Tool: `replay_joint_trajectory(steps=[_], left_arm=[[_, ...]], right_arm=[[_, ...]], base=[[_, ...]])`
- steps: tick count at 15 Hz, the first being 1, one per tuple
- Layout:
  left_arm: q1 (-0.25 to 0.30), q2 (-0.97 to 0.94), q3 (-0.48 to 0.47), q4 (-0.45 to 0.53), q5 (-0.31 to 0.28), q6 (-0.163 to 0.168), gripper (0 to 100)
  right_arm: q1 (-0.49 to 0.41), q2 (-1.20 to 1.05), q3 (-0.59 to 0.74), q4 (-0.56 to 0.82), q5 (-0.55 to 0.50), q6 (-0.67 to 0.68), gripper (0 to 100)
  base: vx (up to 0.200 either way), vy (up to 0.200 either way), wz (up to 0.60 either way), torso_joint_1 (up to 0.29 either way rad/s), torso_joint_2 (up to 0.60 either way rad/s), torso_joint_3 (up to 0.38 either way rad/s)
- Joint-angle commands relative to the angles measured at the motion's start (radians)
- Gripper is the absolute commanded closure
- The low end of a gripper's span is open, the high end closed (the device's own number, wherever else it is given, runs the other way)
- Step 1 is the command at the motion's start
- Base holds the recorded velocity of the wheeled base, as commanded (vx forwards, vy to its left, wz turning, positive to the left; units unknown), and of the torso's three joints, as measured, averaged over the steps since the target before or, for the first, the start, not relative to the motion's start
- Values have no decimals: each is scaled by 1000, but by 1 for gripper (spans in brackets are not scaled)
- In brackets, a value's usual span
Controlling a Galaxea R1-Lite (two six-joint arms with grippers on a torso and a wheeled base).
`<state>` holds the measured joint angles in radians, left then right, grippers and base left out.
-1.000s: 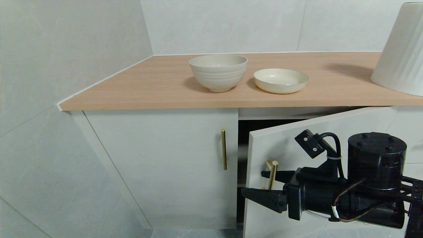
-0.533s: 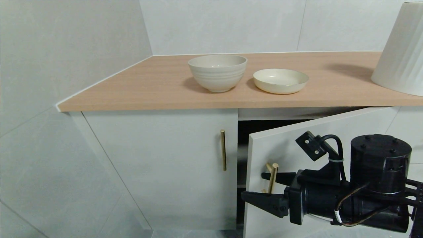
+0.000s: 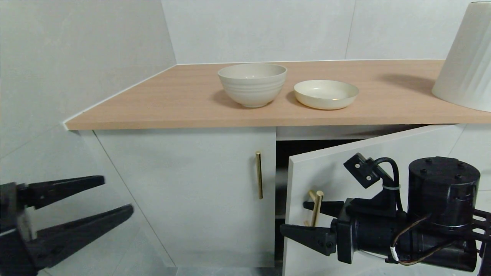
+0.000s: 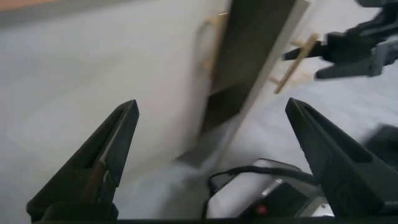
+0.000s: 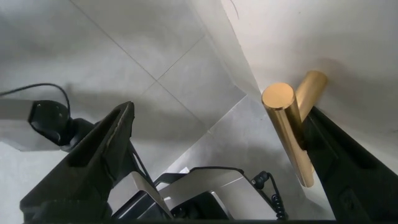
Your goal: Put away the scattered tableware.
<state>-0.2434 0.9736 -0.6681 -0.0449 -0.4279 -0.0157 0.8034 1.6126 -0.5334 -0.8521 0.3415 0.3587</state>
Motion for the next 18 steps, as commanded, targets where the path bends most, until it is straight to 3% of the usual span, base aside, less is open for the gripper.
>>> replay_joint_trajectory(steps=[1, 2, 4, 6, 14, 15, 18], left_arm=[[-139, 358, 7, -171, -3, -16, 0], [-157, 424, 28, -239, -3, -49, 0], [-211, 507, 56, -368, -3, -173, 0], [-252, 548, 79, -448, -2, -239, 0], [-292, 573, 85, -452, 1, -243, 0], [-300, 573, 87, -452, 3, -243, 100], [-309, 583, 74, -455, 14, -245, 100]], right_arm=[[5, -2, 4, 1, 1, 0, 0], [7, -2, 6, 1, 1, 0, 0], [13, 3, 7, 1, 1, 0, 0], [13, 9, 7, 1, 1, 2, 0], [13, 10, 7, 1, 1, 2, 0], [13, 10, 7, 1, 1, 2, 0], [13, 12, 9, 1, 1, 2, 0]], base=[[0, 0, 0, 0, 0, 0], [0, 0, 0, 0, 0, 0], [0, 0, 0, 0, 0, 0], [0, 0, 0, 0, 0, 0], [0, 0, 0, 0, 0, 0], [0, 0, 0, 0, 0, 0], [0, 0, 0, 0, 0, 0]])
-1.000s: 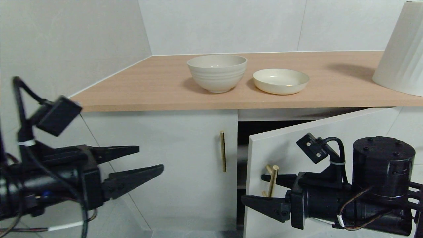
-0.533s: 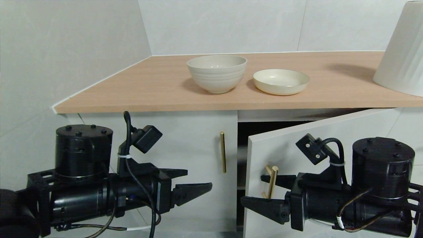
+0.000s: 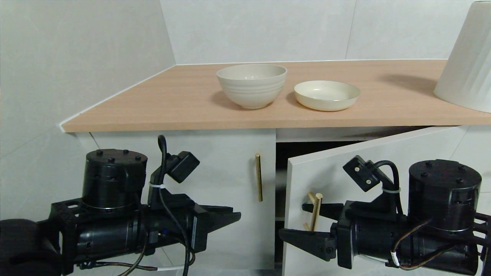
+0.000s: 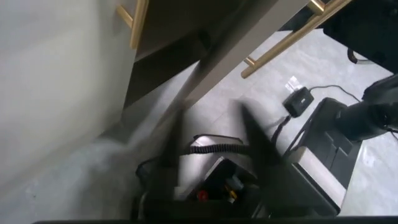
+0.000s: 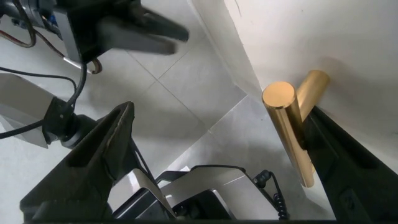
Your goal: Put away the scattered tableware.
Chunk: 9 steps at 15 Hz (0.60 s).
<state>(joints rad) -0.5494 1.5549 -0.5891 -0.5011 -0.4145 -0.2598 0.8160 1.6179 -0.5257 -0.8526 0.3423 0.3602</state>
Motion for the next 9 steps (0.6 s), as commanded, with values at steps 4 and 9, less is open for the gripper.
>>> replay_joint_trajectory(steps=[4, 9], left_arm=[[-24, 31, -47, -103, -4, -76, 100], [-40, 251, -121, -359, -4, -12, 100]], right_arm=[[0, -3, 0, 0, 0, 3, 0], [0, -13, 3, 0, 0, 36, 0]], base=[[0, 0, 0, 0, 0, 0], [0, 0, 0, 0, 0, 0]])
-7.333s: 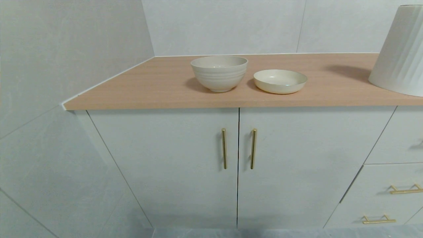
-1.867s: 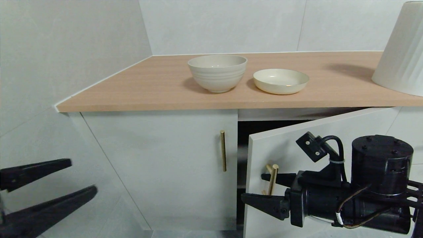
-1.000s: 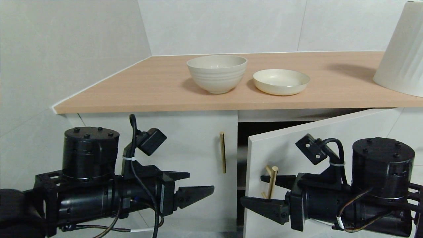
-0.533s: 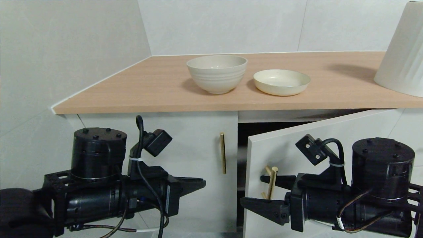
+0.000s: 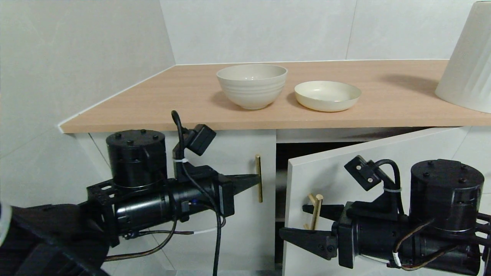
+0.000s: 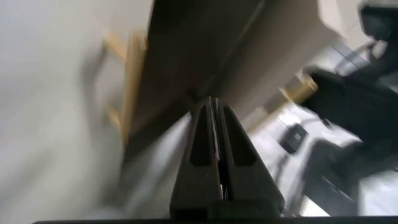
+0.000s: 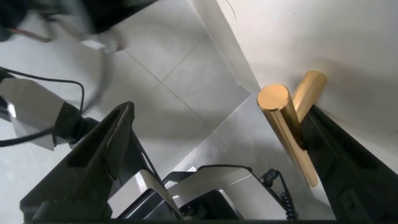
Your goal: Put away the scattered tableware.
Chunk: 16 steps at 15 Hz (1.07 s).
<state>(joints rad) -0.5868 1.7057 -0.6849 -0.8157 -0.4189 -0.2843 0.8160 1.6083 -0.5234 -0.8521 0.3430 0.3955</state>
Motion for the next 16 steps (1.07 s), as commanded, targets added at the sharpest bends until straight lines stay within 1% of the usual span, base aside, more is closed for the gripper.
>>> replay_joint_trajectory(steps=[1, 2, 3, 4, 7, 9, 13, 14, 16], left_arm=[[-10, 133, -13, -89, -6, 13, 100], [-44, 164, -4, -122, 2, 13, 100], [-59, 181, 8, -166, 8, 14, 100], [-61, 193, 21, -195, 9, 16, 100], [-64, 203, 24, -207, 5, 14, 100], [-84, 241, 7, -217, 3, 14, 100], [-117, 275, -10, -316, 3, 14, 100], [-122, 278, -39, -315, 3, 14, 100], [-130, 301, -51, -322, 5, 13, 100]], right_arm=[[0, -13, -1, -1, -1, 0, 0], [0, -22, 2, 1, -1, 0, 0], [0, -24, 3, 1, -1, 0, 0], [0, -27, 3, 2, -1, 0, 0], [0, -27, 11, 5, 4, 0, 0], [0, -24, 14, 5, 5, 0, 0], [-1, -39, 25, 4, 5, 0, 0], [-1, -45, 34, 5, 5, -1, 0], [-1, -56, 45, 4, 4, -3, 0]], base=[[0, 0, 0, 0, 0, 0], [0, 0, 0, 0, 0, 0], [0, 0, 0, 0, 0, 0], [0, 0, 0, 0, 0, 0], [0, 0, 0, 0, 0, 0], [0, 0, 0, 0, 0, 0], [0, 0, 0, 0, 0, 0], [0, 0, 0, 0, 0, 0], [0, 0, 0, 0, 0, 0]])
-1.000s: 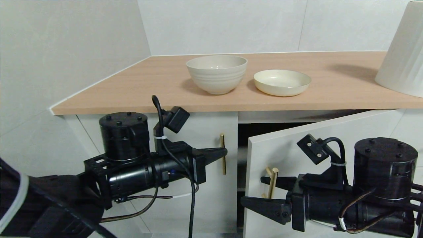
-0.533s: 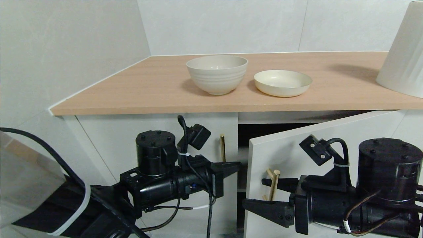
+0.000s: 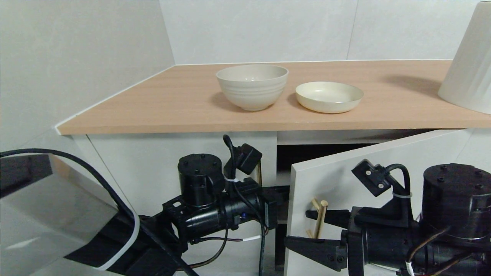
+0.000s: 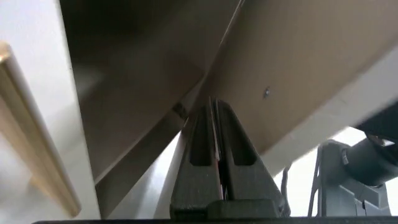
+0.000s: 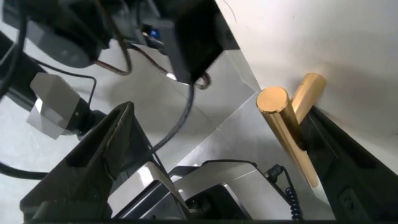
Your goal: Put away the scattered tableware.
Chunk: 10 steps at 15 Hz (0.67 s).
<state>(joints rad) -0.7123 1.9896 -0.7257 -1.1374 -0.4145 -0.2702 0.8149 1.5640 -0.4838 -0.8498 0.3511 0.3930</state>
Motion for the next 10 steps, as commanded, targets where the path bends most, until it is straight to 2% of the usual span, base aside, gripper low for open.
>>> replay_joint_trajectory(steps=[1, 5, 7, 10], left_arm=[[-9, 18, -12, -4, -1, -1, 100], [-12, 18, -44, 5, -6, -32, 100], [-29, 18, -55, 15, -7, -38, 100], [-62, 17, -64, 13, -10, -67, 100]], right_arm=[[-2, -25, 33, -2, -6, -5, 0], [-39, -50, 48, 3, -34, -19, 0], [-45, -50, 48, 3, -67, -19, 0], [-79, -48, 39, 3, -76, -19, 0]], base=[[0, 0, 0, 0, 0, 0], [0, 0, 0, 0, 0, 0], [0, 0, 0, 0, 0, 0], [0, 0, 0, 0, 0, 0]])
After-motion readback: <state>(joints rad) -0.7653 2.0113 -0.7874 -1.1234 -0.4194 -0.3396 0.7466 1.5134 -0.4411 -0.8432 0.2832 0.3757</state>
